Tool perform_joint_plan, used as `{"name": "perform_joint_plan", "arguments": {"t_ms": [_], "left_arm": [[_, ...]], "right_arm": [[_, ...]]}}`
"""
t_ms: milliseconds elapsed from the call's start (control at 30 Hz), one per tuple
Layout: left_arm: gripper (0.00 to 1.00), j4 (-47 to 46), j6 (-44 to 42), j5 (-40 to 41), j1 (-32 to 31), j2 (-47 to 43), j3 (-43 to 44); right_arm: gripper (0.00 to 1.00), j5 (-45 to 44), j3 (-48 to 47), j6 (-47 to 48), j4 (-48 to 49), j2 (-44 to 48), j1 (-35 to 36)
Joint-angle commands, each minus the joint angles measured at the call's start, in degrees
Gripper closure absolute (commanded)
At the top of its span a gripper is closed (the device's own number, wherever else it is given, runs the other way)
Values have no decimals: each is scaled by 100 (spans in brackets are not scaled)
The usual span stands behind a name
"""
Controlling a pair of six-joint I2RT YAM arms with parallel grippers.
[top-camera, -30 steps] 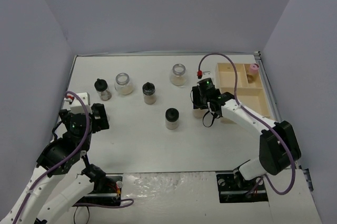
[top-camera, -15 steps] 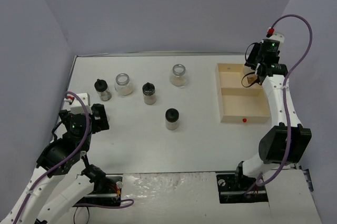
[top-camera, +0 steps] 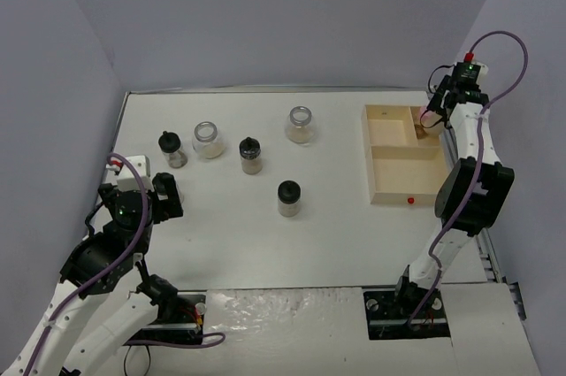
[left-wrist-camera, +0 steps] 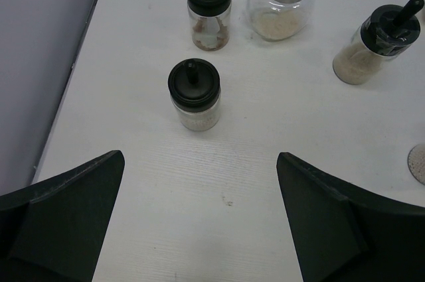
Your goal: Organize the condiment bottles
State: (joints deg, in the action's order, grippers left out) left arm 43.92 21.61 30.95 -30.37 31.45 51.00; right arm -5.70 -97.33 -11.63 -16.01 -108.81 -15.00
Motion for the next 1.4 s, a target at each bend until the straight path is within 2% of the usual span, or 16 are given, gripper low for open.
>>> {"name": "perform_joint_plan", "arguments": {"t_ms": [0,367,433,467,533,600,700,900,1000,1033,1067,1233,1367], "left_arm": [[3,-191,-38,-40,62,103,120],[3,-200,-43,-69,101,81,103],[3,-200,-43,-79,109,88,103],[3,-200,-43,-84,110,98,107],[3,-200,-43,-89,117,121,112],[3,-200,-43,-97,127,117,104],[3,-209,-43,-109,139,110,103],[3,-209,-43,-133,163,99,112],[3,-229,-53,-170,163,70,93],[3,-238,-57,-180,163,60,88],[3,-247,-63,-191,166,52,85],[3,-288,-91,-256,176,32,76],[3,-310,-104,-273,181,-2,61]], "right_arm": [[100,122,-431,69,274,-231,-12],[100,58,13,99,403,-468,-20],[94,68,108,99,434,-451,-20],[87,69,135,95,436,-435,-20],[72,76,164,84,432,-409,-14],[50,86,178,82,432,-335,-12],[33,179,219,44,423,-199,-9],[17,394,415,20,319,487,93],[10,564,820,-6,228,1226,292],[4,803,1055,-6,218,1464,395],[1,1001,1237,11,206,1737,549],[0,1824,2112,148,163,3062,1672],[0,1909,2844,252,226,3917,2977]]}}
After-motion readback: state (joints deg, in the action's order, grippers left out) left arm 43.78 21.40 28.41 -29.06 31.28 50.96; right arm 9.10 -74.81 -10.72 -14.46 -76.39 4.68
